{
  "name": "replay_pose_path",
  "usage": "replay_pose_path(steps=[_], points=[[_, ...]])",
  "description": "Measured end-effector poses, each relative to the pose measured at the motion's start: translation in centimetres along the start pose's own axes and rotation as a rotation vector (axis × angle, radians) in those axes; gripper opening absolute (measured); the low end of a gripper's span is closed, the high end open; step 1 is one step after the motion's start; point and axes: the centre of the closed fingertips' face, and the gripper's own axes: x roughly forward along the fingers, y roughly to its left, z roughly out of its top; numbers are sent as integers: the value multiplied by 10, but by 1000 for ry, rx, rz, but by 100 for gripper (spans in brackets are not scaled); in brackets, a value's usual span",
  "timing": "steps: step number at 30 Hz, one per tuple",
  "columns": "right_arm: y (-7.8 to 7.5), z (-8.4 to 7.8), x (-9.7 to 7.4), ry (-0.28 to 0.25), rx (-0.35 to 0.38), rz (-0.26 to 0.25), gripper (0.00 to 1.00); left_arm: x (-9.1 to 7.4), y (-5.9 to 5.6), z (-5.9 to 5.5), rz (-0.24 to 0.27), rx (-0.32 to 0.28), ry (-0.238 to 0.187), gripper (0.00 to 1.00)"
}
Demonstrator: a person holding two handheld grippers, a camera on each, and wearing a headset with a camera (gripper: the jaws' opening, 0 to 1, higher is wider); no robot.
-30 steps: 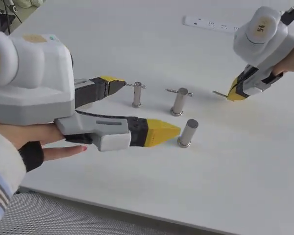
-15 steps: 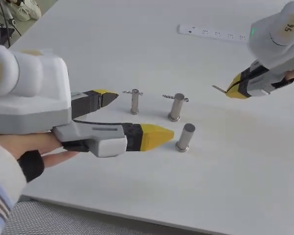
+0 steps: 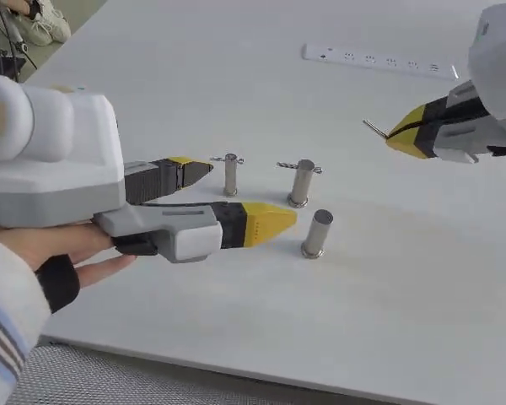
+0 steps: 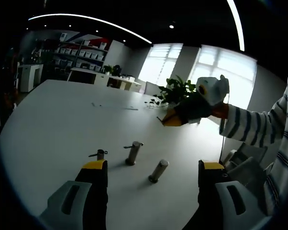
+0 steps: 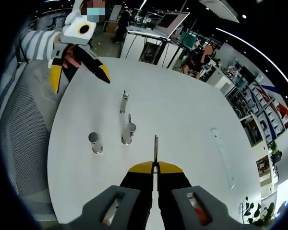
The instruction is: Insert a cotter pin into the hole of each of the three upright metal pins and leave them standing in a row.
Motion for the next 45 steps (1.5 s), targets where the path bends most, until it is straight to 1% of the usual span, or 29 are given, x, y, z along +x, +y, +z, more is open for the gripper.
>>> replay_pose_path(steps=[2,6,9,11,15,17,20,22,24,29,33,35,36,38,41,45], points=[[3,4,-5,-12,-7,-16,0,3,-3,3,-14,-2,0,73],[11,10,-13,-29,-16,-32,0,9,-7,8,-37,-8,5,69],[14,12,-16,-36,-31,-56,0,13,-11,15,-54,4,-6,65],[18,15,-20,-43,-42,-79,0,17,-12,19,-66,2,-9,62],[24,19,-24,-44,-65,-106,0,23,-15,25,-83,7,-11,61],[27,20,-25,-41,-93,-128,0,26,-17,26,-95,4,-7,61],[33,22,-24,-31,-125,-142,0,32,-22,29,-113,2,-6,61],[36,22,-22,-7,-172,-154,0,36,-24,30,-124,4,-3,60],[42,22,-20,6,-200,-155,0,40,-27,30,-131,5,0,59],[52,26,-15,1,-214,-140,0,49,-34,30,-163,-6,9,54],[57,29,-14,-1,-223,-137,0,54,-37,30,-177,-15,17,49],[58,30,-13,-6,-220,-133,0,56,-39,28,-186,-12,29,45],[59,30,-13,-6,-220,-131,0,57,-40,26,-194,-9,44,41],[61,30,-13,-9,-216,-128,0,59,-42,24,-201,-3,50,37],[63,31,-12,-13,-209,-125,0,61,-43,23,-216,-14,59,31],[65,32,-12,-13,-211,-122,0,63,-47,22,-235,-15,67,21]])
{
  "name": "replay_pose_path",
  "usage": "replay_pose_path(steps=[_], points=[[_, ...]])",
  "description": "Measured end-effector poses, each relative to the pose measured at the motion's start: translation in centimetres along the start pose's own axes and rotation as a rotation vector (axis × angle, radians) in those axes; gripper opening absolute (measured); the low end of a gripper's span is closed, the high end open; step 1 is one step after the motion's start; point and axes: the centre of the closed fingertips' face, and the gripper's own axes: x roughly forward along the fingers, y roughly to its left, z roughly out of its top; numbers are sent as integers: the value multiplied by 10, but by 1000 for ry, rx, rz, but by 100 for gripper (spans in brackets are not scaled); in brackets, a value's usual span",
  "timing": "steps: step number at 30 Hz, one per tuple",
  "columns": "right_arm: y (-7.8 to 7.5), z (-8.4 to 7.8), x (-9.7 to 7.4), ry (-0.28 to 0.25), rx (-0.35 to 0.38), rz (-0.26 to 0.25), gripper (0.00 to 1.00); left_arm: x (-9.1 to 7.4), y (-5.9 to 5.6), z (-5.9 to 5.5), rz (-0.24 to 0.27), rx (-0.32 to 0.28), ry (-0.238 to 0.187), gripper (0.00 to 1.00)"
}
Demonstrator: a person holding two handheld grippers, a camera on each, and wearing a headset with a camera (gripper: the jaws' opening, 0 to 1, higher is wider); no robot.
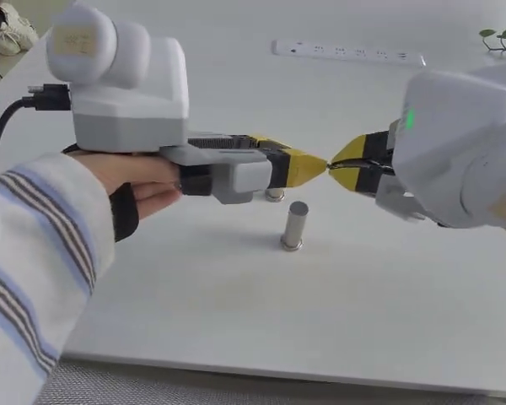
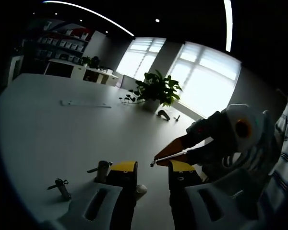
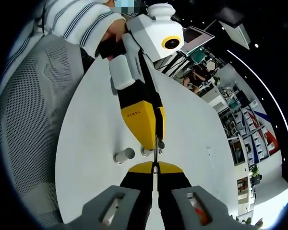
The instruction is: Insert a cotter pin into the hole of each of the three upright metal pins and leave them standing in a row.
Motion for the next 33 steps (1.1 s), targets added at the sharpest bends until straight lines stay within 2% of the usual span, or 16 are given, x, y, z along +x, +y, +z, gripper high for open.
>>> replay_pose_path(steps=[3,10,15,27,33], points=[[1,2,0,-3,0,3,0,1,4,1,-13,-4,1,15],[2,5,0,-8,-5,5,0,3,6,-1,-18,-9,13,10],[2,7,0,-15,-3,5,0,2,7,2,-26,-10,5,1],[1,12,-2,-26,-9,6,0,2,4,0,-47,-5,21,0],[4,16,-2,-30,-17,13,0,1,4,-4,-59,-36,50,0]])
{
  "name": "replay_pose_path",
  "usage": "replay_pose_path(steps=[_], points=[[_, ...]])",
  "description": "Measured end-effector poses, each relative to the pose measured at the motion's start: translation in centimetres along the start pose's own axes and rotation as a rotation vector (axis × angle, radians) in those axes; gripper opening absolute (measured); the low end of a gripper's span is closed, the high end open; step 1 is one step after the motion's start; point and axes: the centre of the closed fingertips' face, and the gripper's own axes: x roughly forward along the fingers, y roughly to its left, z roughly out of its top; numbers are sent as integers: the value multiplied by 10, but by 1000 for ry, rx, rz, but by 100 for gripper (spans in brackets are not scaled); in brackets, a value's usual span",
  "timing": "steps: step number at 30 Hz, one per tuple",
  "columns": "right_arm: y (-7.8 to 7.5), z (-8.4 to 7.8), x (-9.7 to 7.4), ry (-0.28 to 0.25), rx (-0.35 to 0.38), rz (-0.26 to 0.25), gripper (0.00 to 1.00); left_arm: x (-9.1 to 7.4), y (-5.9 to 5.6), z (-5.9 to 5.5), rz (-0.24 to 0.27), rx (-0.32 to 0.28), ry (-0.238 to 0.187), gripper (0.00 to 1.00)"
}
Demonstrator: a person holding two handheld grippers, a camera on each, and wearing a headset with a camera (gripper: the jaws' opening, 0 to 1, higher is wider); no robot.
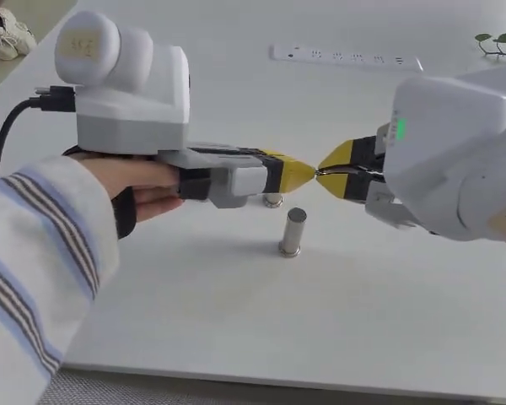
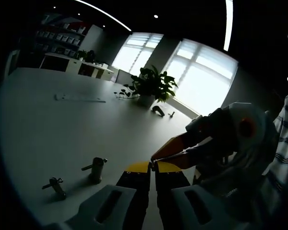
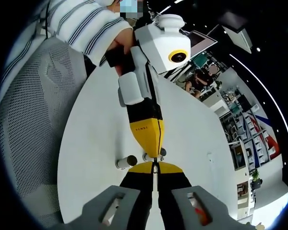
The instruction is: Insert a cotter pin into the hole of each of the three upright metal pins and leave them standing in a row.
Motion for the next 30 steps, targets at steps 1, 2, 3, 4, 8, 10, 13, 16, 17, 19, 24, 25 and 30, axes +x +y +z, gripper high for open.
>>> replay_pose_path(steps=[1,2,3,4,8,10,13,16,17,19,24,25,30], points=[[1,1,0,-4,3,1,0,-1,0,0,-6,-3,2,0],[1,2,0,-7,4,1,0,-2,-1,-1,-10,-3,3,0],[2,2,-1,-8,4,1,0,-2,-1,0,-10,-9,4,0],[2,3,-1,-7,2,-1,0,-2,-2,-1,-5,-20,3,0],[2,3,0,-8,20,0,0,-2,-3,-1,6,40,6,0],[2,3,1,-10,21,3,0,-2,-3,-2,10,40,12,0],[4,2,1,-15,11,13,0,-2,-2,-3,11,49,19,0],[5,0,1,-20,16,22,0,-2,-3,-5,7,59,26,0],[5,0,1,-20,23,22,0,-2,-3,-6,6,61,32,0],[4,-2,1,-20,23,17,5,-2,-3,-7,5,66,39,0],[7,-13,0,-19,99,51,14,-5,-5,-6,2,91,35,0],[8,-14,0,-22,126,65,13,-6,-6,-6,0,102,35,0],[11,-12,-3,-100,307,155,15,-10,-15,-6,-30,195,34,0]])
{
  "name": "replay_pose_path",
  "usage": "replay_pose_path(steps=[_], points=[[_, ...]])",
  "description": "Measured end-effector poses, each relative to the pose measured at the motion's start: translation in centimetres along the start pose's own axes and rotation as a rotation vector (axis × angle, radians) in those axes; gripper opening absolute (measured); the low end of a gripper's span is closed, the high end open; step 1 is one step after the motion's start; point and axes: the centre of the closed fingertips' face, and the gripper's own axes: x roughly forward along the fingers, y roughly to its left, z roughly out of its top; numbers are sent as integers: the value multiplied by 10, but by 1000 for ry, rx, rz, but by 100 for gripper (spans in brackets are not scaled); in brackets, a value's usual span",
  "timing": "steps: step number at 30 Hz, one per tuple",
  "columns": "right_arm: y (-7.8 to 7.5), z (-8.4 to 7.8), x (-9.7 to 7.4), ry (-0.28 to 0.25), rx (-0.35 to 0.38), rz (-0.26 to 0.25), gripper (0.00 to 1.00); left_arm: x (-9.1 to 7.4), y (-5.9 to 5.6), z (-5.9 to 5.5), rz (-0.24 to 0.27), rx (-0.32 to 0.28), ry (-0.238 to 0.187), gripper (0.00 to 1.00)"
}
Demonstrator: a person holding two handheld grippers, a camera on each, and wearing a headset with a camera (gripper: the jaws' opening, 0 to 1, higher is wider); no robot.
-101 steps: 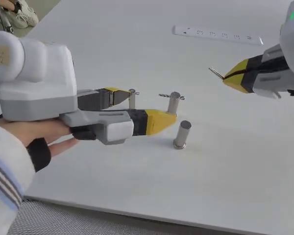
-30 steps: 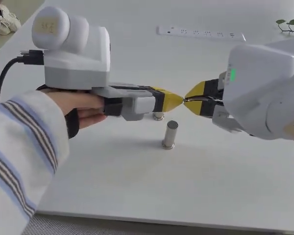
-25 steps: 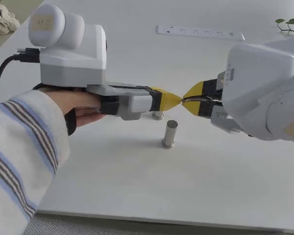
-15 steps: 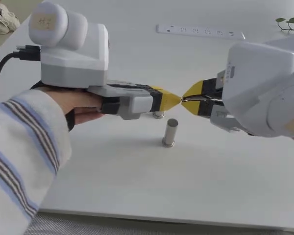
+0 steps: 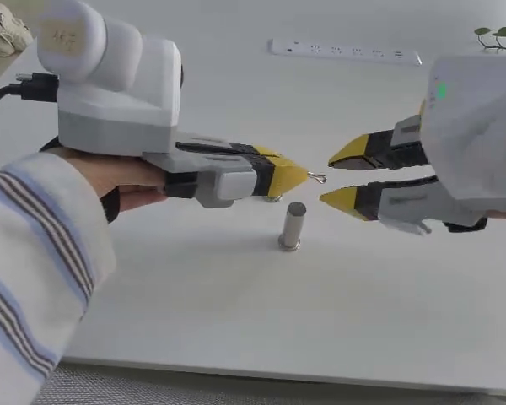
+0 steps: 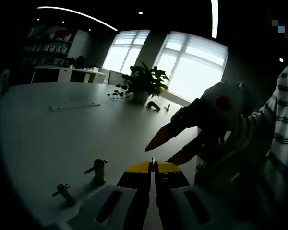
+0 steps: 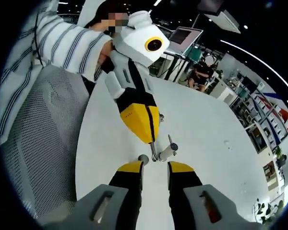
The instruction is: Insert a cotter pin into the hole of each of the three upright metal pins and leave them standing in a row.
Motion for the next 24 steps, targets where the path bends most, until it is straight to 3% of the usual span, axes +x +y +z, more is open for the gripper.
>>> replay_pose_path(steps=[6,12,19,24], points=[[9,7,-2,-94,178,142,14,-4,-10,3,-42,98,-9,0],[17,12,-2,-134,234,201,12,-7,-20,4,-82,185,-12,0],[26,16,-2,-157,269,251,6,-7,-27,5,-111,223,-10,0],[27,17,-4,-169,276,257,2,-8,-27,3,-132,245,-1,0]])
